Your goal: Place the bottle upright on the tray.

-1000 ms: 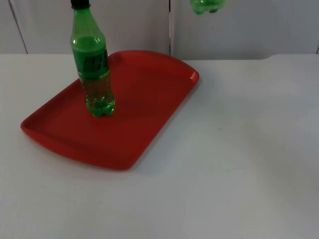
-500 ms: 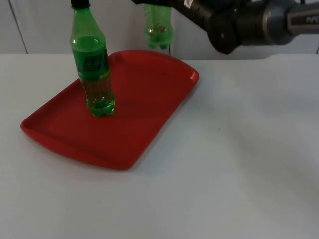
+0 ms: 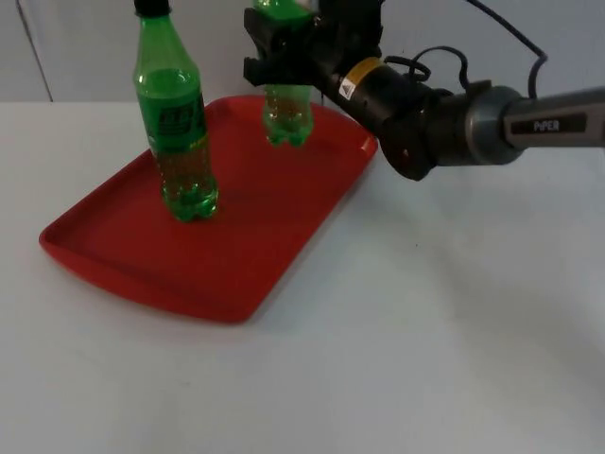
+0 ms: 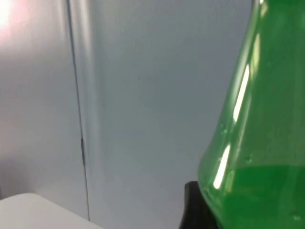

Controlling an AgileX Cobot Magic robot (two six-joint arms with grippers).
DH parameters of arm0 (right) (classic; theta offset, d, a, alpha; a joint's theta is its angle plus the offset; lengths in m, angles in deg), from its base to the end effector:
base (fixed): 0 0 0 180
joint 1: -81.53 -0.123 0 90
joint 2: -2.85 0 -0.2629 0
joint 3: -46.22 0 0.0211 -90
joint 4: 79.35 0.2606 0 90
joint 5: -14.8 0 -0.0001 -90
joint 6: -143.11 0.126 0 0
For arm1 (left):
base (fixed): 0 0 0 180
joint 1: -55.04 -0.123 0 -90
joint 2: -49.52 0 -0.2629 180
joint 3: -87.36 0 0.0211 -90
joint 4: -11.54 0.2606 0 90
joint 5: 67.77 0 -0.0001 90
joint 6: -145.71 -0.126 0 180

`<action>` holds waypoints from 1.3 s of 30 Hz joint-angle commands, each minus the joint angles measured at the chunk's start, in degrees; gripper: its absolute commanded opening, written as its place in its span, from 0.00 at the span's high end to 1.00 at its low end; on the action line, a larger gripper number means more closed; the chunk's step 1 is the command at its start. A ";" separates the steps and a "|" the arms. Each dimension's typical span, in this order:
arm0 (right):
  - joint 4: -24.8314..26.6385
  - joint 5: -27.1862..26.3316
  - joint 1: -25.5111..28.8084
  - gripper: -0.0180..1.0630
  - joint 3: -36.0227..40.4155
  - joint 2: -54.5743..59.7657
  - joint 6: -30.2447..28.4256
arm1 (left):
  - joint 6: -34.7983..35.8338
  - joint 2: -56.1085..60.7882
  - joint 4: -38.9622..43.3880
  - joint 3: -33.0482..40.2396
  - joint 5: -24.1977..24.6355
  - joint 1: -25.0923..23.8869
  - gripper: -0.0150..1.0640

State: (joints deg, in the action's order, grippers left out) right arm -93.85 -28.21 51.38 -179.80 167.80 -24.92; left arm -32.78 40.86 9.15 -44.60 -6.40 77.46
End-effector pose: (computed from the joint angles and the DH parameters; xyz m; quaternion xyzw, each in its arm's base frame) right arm 0.5193 0.3265 0.1118 -0.2195 0.5828 0.2626 0.7370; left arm 0.0513 -0.0262 0.2640 0.1564 0.8429 -0.1270 0.4989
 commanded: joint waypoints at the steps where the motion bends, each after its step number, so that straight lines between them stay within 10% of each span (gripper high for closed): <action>1: -0.51 -2.19 -0.38 0.98 -0.57 0.38 -1.03 | 0.31 0.21 -0.37 0.29 0.08 0.39 0.01; 20: -0.51 -2.06 -0.38 0.98 -0.57 3.33 -1.03 | 0.31 0.21 -0.37 0.29 0.08 0.39 0.01; 32: -0.39 -1.36 -0.38 0.36 -0.57 3.33 -1.03 | 0.31 0.21 -0.37 0.29 0.08 0.39 0.01; 39: -0.27 -1.36 -0.38 0.31 -0.57 3.33 -1.03 | 0.31 0.21 -0.37 0.29 0.08 0.39 0.01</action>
State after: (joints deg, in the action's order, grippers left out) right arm -93.96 -29.45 51.38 -179.89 171.60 -25.50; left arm -32.78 40.86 9.15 -44.60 -6.40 77.46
